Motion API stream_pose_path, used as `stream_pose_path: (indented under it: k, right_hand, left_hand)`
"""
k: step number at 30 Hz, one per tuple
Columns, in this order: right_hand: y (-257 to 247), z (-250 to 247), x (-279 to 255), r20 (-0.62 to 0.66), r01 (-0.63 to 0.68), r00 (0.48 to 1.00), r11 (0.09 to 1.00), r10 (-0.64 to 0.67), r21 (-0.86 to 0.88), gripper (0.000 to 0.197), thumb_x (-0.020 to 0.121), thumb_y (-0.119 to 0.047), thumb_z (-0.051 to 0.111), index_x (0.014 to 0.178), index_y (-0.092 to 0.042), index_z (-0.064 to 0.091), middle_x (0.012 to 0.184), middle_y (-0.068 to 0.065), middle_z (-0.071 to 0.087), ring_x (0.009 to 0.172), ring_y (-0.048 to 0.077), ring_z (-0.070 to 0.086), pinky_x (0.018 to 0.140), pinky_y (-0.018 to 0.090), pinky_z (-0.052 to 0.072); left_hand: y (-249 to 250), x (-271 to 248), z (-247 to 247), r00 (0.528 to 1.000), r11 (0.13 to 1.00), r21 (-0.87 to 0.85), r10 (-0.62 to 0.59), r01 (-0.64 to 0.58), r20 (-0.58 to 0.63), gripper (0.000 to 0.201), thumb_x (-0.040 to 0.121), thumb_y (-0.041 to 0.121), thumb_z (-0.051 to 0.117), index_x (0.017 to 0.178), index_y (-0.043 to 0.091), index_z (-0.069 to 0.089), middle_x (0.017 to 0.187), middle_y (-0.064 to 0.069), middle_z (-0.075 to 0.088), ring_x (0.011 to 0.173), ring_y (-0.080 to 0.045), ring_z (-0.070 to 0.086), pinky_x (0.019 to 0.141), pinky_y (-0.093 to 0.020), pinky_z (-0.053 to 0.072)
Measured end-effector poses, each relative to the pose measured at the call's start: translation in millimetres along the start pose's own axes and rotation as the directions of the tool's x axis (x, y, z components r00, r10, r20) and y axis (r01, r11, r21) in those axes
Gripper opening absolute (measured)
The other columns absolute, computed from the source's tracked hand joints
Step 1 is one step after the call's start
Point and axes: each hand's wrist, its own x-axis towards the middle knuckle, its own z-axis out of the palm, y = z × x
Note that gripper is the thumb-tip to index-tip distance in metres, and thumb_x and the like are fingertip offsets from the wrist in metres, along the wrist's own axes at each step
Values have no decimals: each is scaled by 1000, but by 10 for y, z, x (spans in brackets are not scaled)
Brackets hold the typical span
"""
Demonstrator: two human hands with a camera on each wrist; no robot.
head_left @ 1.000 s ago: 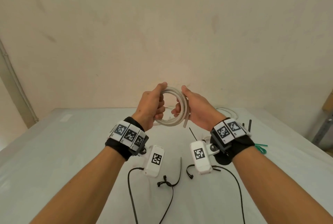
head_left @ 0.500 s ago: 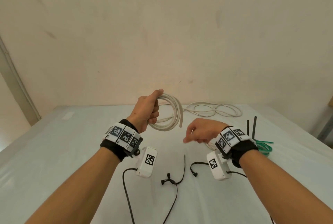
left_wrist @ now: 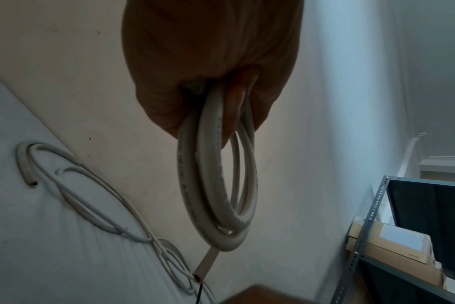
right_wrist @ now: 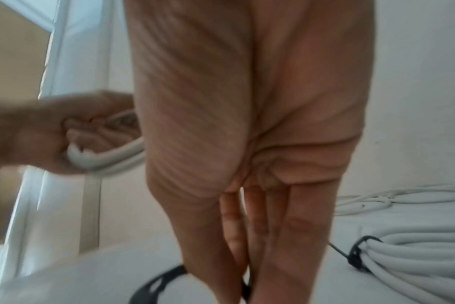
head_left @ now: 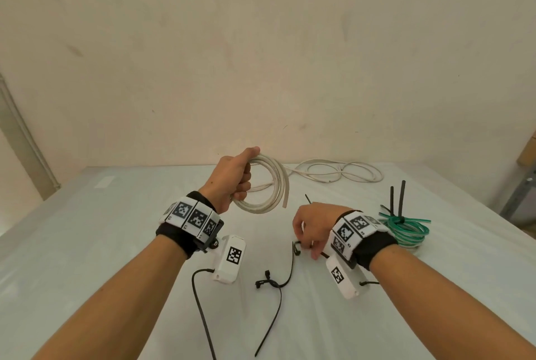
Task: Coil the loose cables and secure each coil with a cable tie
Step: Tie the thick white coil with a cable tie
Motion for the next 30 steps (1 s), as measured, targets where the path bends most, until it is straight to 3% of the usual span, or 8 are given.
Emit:
stream_pose_path:
  k: [3,7,10,14,17,21,26,30]
  right_hand:
    - [58,-160,-53,-191,118,980,936,-56,333,12,94,-6,65,106,-6,61,88,12,80,77,22,79,88,43,63]
    - [25,-416,-179,-457,374,887,694,-73,616,21,97,6,49,109,-4,63,92,22,77,80,30,79,88,43,63]
    - [-66,-537,-280,-481,449,871,556,-99,699,22,101,4,47,107,7,68,100,23,76,92,28,79,96,34,60]
    - [-168,-587,-372,-408,449,894,343,-187,825,28,105,-5,53,112,19,66,111,27,74,105,27,76,95,23,57]
    - [-252,-558,-371,-416,476,877,306,-242,825,36,108,-17,54,112,17,68,113,24,75,109,24,75,101,22,53]
    - [-386,-471,-300,-471,532,837,210,-279,820,35,106,-17,56,115,15,69,118,23,74,113,24,73,104,24,53]
    - [-578,-331,-160,-624,673,733,154,-271,724,29,104,-14,60,118,8,72,122,15,74,120,19,69,108,26,50]
    - [-596,-308,-156,-697,740,673,222,-248,635,24,101,-20,66,115,-4,78,127,12,71,118,15,69,106,29,53]
  left_hand:
    - [30,23,-40,999,1000,-3,14,-14,-30,50,98,44,63,64,24,31,55,6,20,42,-12,19,39,-23,16]
    - [56,82,-81,994,999,-6,38,-39,-106,50,97,45,63,65,24,31,54,6,23,42,-13,22,40,-24,18]
    - [73,118,-78,978,997,36,73,-68,-198,49,96,50,62,69,22,33,56,4,26,41,-13,28,41,-24,22]
    - [83,134,-64,940,982,150,155,-114,-303,59,96,60,59,64,19,31,49,5,30,46,-19,31,42,-25,28]
    - [66,114,-51,919,956,260,218,-134,-328,64,95,68,53,64,17,31,54,0,35,49,-22,34,43,-27,34]
    - [31,83,11,909,924,338,289,-182,-299,65,101,68,37,65,14,37,59,-1,39,53,-23,39,43,-27,35]
    - [21,106,59,941,967,179,222,-179,-257,46,108,43,32,79,11,47,61,-2,38,46,-18,36,42,-23,29]
    - [57,81,-3,954,969,166,215,-182,-209,31,105,30,35,80,13,44,59,0,34,42,-14,32,41,-23,27]
